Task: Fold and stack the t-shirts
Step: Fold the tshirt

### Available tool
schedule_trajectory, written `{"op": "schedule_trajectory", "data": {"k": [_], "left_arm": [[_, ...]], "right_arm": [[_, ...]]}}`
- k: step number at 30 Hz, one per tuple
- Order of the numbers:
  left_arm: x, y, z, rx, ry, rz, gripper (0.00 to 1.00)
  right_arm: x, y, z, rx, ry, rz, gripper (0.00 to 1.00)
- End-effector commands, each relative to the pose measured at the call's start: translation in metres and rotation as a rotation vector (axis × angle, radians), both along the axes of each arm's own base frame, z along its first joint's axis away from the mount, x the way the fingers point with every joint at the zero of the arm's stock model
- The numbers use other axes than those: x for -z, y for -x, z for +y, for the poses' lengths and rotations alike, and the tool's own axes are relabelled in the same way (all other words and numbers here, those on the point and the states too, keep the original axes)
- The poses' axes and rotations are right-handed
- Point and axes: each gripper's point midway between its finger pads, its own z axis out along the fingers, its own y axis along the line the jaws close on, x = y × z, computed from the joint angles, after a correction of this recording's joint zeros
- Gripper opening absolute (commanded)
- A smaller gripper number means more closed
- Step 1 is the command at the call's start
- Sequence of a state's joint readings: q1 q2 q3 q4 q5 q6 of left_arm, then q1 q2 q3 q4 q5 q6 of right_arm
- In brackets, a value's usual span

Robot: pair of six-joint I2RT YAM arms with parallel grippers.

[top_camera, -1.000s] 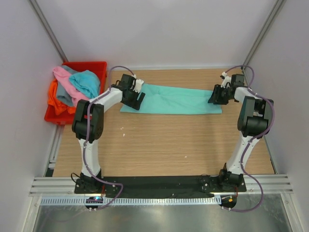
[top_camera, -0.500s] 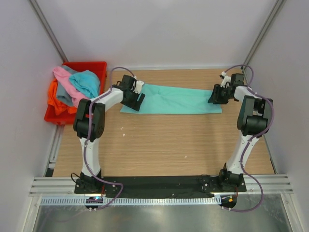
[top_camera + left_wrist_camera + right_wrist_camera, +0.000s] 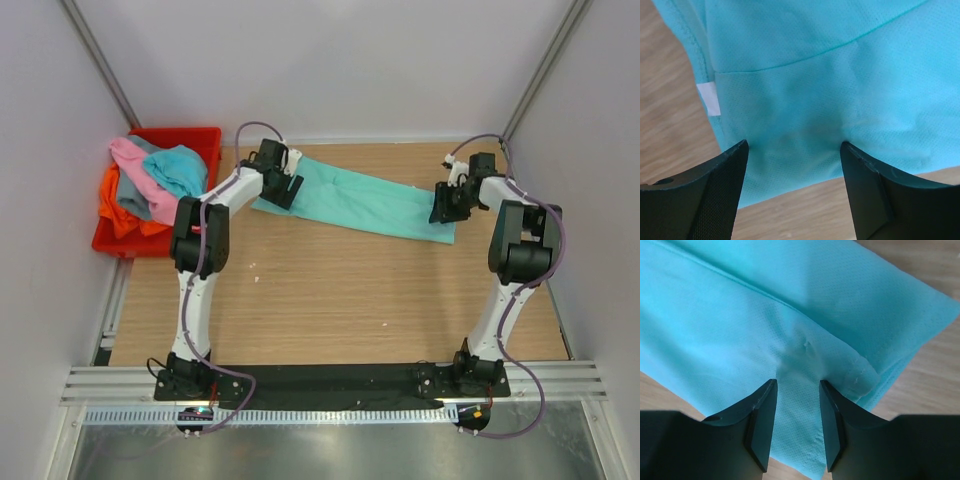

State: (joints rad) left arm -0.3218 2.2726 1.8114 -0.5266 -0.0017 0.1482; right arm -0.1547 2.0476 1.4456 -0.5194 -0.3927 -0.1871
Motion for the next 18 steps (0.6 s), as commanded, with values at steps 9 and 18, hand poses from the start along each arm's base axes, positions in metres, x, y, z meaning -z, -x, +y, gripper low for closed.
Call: {"op": "schedule_trajectory", "data": {"k": [9, 18], "left_arm": [[-0.032, -0.055, 0.009, -0.028, -0.073, -0.114, 0.79], [-0.129, -0.03, -0.013, -0.084, 0.139, -0.206, 0.8]], "right_arm": [[0.008, 0.104, 0.046, -0.185, 0.092, 0.217, 0.45], [-0.049, 0.093, 0.084, -0.24, 0.07, 0.066, 0.45]]}}
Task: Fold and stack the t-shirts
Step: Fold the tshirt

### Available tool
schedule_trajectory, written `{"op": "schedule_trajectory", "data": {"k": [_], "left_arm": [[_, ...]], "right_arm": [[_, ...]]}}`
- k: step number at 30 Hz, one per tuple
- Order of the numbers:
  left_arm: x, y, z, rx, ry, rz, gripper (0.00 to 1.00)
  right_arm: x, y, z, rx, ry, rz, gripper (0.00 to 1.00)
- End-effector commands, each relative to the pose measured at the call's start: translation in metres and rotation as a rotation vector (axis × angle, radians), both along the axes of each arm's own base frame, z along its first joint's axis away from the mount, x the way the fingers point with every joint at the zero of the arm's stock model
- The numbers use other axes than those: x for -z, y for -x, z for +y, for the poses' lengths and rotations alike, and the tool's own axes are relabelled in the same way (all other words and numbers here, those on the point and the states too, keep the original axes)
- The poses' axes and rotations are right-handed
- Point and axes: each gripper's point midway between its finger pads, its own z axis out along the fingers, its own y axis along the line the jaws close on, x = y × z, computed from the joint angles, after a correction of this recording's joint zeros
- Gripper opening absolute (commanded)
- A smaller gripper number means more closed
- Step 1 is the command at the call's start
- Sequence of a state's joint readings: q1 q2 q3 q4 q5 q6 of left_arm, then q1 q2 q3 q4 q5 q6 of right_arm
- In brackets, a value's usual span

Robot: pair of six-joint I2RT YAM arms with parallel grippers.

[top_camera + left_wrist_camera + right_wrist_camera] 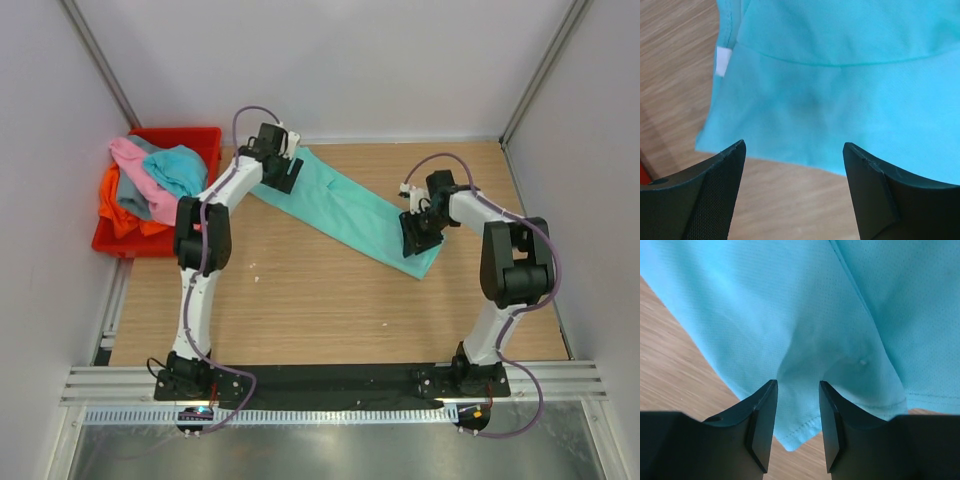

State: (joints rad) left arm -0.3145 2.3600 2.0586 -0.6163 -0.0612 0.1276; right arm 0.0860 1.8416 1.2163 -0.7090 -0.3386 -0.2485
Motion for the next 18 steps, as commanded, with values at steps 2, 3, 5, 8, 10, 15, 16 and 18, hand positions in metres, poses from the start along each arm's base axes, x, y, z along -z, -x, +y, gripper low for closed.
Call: {"op": "schedule_trajectory", "data": {"k": [2, 3, 5, 8, 10, 15, 16, 18], "left_arm": [[-0.135, 0.024, -0.026, 0.01, 0.226, -0.18, 0.8], [-0.135, 0.036, -0.036, 0.036, 0.249, -0.163, 0.8], [-0.152, 0.057, -0.059, 0.076, 0.315, -0.158, 0.8], [-0.159, 0.086, -0.094, 0.146, 0.38, -0.116, 0.8], [-0.149, 0.103, -0.113, 0.173, 0.406, -0.062, 0.79], [-0.12, 0.15, -0.171, 0.285, 0.476, 0.06, 0.75], [-0.115, 0.155, -0.18, 0.301, 0.479, 0.07, 0.75], [-0.1, 0.168, -0.204, 0.35, 0.468, 0.106, 0.75]], "right_arm": [[-0.064, -0.029, -0.006, 0.041, 0.008, -0.192, 0.45], [-0.077, -0.038, -0.008, 0.043, 0.02, -0.242, 0.45], [-0.083, -0.05, -0.012, 0.05, 0.035, -0.28, 0.45], [-0.087, -0.069, -0.026, 0.08, 0.054, -0.312, 0.46], [-0.083, -0.083, -0.035, 0.109, 0.048, -0.312, 0.46], [-0.073, -0.117, -0.057, 0.164, 0.059, -0.348, 0.46], [-0.066, -0.121, -0.057, 0.171, 0.042, -0.331, 0.46], [-0.064, -0.133, -0.064, 0.194, 0.038, -0.346, 0.46]]}}
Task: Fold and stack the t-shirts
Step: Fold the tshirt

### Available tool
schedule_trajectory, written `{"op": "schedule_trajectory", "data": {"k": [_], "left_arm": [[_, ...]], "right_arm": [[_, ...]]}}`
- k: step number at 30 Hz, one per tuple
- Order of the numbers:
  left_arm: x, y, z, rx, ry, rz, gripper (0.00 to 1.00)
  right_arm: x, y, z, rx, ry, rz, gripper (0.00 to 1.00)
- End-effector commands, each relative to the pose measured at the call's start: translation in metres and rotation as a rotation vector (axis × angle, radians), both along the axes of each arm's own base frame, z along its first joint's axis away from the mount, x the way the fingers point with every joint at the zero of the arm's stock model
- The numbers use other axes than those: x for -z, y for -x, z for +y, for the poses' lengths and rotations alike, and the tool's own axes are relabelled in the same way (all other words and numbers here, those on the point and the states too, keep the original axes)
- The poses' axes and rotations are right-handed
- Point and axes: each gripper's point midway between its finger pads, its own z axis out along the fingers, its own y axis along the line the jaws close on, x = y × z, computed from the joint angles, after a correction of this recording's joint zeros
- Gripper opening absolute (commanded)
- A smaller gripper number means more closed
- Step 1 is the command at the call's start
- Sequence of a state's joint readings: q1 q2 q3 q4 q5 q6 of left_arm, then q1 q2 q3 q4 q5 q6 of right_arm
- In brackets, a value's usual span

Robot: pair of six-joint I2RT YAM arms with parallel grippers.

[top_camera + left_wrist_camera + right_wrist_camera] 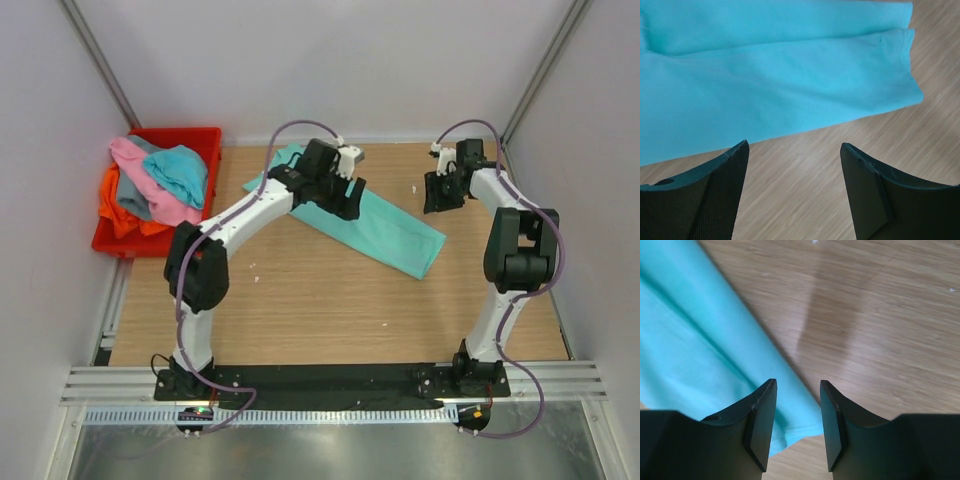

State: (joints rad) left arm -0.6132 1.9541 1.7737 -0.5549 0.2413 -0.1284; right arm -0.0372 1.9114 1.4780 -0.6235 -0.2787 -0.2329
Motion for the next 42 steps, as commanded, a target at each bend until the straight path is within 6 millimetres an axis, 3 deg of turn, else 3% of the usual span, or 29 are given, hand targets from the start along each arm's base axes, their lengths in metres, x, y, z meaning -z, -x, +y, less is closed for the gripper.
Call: {"op": "schedule_trajectory", "data": {"k": [1, 5, 10, 16, 22, 23, 24, 26, 27, 29, 30, 32, 37, 42], "left_arm": [[0.023, 0.019, -0.035, 0.071, 0.026, 0.068, 0.74], [0.04, 0.033, -0.069, 0.135, -0.002, 0.084, 0.73], [0.066, 0.04, -0.094, 0.179, -0.037, 0.112, 0.73], [0.091, 0.036, -0.1, 0.187, -0.076, 0.147, 0.73], [0.091, 0.034, -0.078, 0.17, -0.129, 0.112, 0.73], [0.088, 0.033, -0.074, 0.163, -0.129, 0.104, 0.73], [0.073, 0.03, -0.07, 0.155, -0.11, 0.076, 0.73], [0.07, 0.028, -0.057, 0.136, -0.114, 0.07, 0.73], [0.053, 0.026, -0.052, 0.124, -0.097, 0.041, 0.73], [0.047, 0.021, -0.036, 0.099, -0.107, 0.019, 0.73], [0.028, 0.017, -0.026, 0.076, -0.093, -0.021, 0.73], [0.025, 0.015, -0.011, 0.058, -0.106, -0.048, 0.74], [-0.008, 0.014, 0.026, -0.02, -0.083, -0.111, 0.74], [-0.024, 0.02, 0.051, -0.098, -0.062, -0.128, 0.78]], "right_arm": [[-0.001, -0.03, -0.01, 0.044, -0.013, -0.053, 0.46], [0.007, -0.04, -0.016, 0.056, -0.027, -0.043, 0.46], [0.02, -0.031, -0.016, 0.043, -0.022, -0.008, 0.46], [0.032, -0.006, -0.018, 0.01, -0.008, 0.066, 0.46], [0.046, 0.029, -0.019, -0.039, 0.009, 0.155, 0.4], [0.05, 0.037, -0.018, -0.044, 0.01, 0.178, 0.37], [0.051, 0.042, -0.018, -0.051, 0.012, 0.188, 0.3], [0.049, 0.057, -0.016, -0.071, 0.003, 0.217, 0.24], [0.048, 0.062, -0.014, -0.079, -0.005, 0.225, 0.16], [0.042, 0.078, -0.008, -0.102, -0.028, 0.255, 0.1], [0.04, 0.084, -0.007, -0.109, -0.035, 0.264, 0.08], [0.031, 0.099, -0.003, -0.132, -0.053, 0.285, 0.06], [0.008, 0.126, 0.01, -0.177, -0.108, 0.323, 0.04], [-0.012, 0.154, 0.036, -0.235, -0.176, 0.385, 0.05]]}}
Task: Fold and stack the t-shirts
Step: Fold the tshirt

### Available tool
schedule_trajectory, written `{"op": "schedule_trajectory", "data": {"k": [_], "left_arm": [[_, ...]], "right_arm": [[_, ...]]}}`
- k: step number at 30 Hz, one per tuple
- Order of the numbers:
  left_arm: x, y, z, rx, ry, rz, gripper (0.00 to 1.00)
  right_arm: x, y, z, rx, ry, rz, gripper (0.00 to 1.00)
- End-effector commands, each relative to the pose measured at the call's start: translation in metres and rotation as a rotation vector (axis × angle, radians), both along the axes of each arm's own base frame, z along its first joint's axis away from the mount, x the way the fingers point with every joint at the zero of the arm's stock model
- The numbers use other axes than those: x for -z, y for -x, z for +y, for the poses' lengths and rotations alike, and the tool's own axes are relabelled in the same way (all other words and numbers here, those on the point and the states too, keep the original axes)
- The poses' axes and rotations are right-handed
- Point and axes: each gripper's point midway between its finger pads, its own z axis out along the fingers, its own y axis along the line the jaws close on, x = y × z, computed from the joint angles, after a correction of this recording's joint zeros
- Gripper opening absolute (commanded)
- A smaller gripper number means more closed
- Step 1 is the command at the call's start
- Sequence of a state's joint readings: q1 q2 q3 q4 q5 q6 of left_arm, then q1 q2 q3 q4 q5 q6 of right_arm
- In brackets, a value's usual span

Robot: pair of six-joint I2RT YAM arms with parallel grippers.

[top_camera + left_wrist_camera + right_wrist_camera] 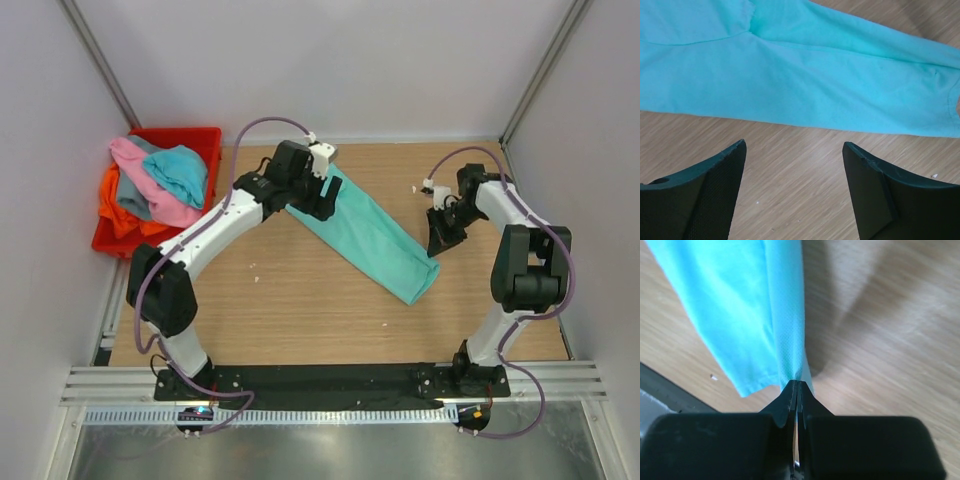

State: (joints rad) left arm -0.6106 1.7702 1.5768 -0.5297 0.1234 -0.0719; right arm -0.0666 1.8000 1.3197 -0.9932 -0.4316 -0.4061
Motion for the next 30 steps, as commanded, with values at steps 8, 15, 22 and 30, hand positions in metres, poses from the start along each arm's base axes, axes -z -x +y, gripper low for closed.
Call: {"op": "schedule_trajectory", "data": {"k": [8, 15, 22, 30], "left_arm": [[0.023, 0.048, 0.009, -0.155, 0.273, 0.228, 0.76], [0.064, 0.039, 0.003, -0.224, 0.276, 0.311, 0.76], [0.071, -0.037, 0.034, -0.332, 0.197, 0.274, 0.78], [0.096, -0.115, 0.088, -0.481, 0.186, 0.257, 0.75]], "right_arm": [[-0.021, 0.035, 0.038, -0.103, -0.033, 0.042, 0.05], [-0.007, 0.036, 0.023, -0.09, 0.057, 0.007, 0.11], [-0.004, 0.021, -0.009, -0.075, 0.195, -0.086, 0.39], [0.003, -0.028, -0.022, 0.001, 0.167, -0.123, 0.4]]}}
